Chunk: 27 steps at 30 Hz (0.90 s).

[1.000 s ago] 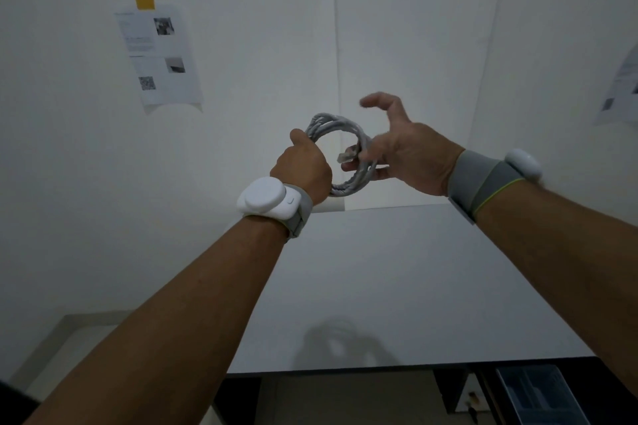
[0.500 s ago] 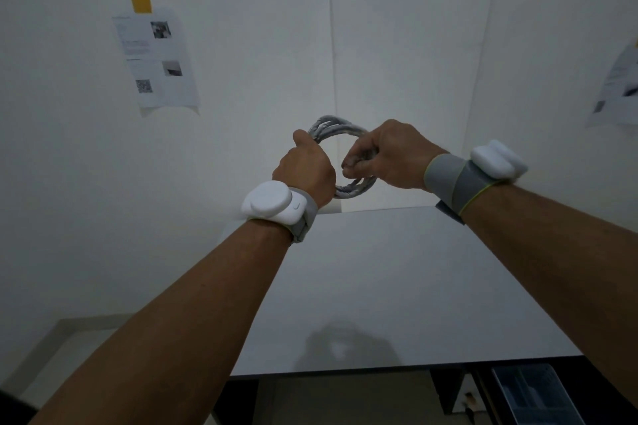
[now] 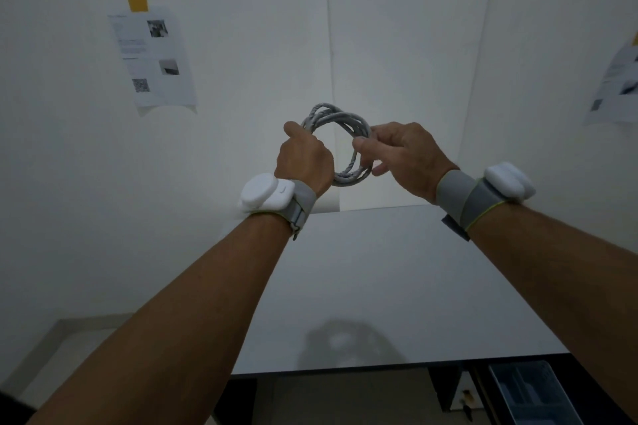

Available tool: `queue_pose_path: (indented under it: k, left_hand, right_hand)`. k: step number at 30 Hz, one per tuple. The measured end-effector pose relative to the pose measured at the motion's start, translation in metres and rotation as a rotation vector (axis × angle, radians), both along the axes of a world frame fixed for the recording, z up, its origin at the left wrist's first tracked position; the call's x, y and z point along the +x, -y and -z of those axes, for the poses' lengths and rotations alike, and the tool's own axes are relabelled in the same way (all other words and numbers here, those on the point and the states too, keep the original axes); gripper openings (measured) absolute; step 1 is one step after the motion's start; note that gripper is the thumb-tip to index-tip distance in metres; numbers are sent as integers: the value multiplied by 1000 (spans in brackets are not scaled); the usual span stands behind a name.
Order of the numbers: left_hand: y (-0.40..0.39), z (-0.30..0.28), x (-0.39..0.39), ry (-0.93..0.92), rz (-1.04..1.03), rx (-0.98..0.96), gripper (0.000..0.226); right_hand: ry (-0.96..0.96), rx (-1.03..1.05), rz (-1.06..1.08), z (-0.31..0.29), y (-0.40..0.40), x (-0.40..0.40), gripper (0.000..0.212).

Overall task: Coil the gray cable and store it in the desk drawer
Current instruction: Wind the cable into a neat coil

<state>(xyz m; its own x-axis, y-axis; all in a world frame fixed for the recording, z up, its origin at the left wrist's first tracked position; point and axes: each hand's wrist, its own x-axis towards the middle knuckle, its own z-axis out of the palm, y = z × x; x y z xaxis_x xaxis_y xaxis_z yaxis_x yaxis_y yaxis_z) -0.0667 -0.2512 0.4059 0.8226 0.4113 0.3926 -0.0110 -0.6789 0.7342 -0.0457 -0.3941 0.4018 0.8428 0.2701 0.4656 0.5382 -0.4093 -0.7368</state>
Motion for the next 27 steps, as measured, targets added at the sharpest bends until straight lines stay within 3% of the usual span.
queue_pose_path:
  k: [5, 8, 10, 15, 22, 27]
  left_hand:
    - [7, 3, 2, 34, 92, -66, 9]
    - [12, 5, 4, 47, 185, -83, 13]
    - [17, 7, 6, 47, 238, -95, 16]
    - [20, 11, 14, 25, 347, -268, 20]
    - [38, 18, 19, -34, 455, -494, 20]
    - [56, 17, 24, -120, 478, -563, 40]
  right_hand:
    - [-36, 96, 36, 6, 5, 7, 3]
    - [-183, 236, -19, 8, 11, 11, 45]
    - [-287, 292, -31, 8, 15, 14, 57]
    - [-434, 431, -114, 6, 33, 19, 52]
    - [-418, 397, -107, 6, 50, 24, 61]
    - [-377, 381, -72, 8, 72, 32, 58]
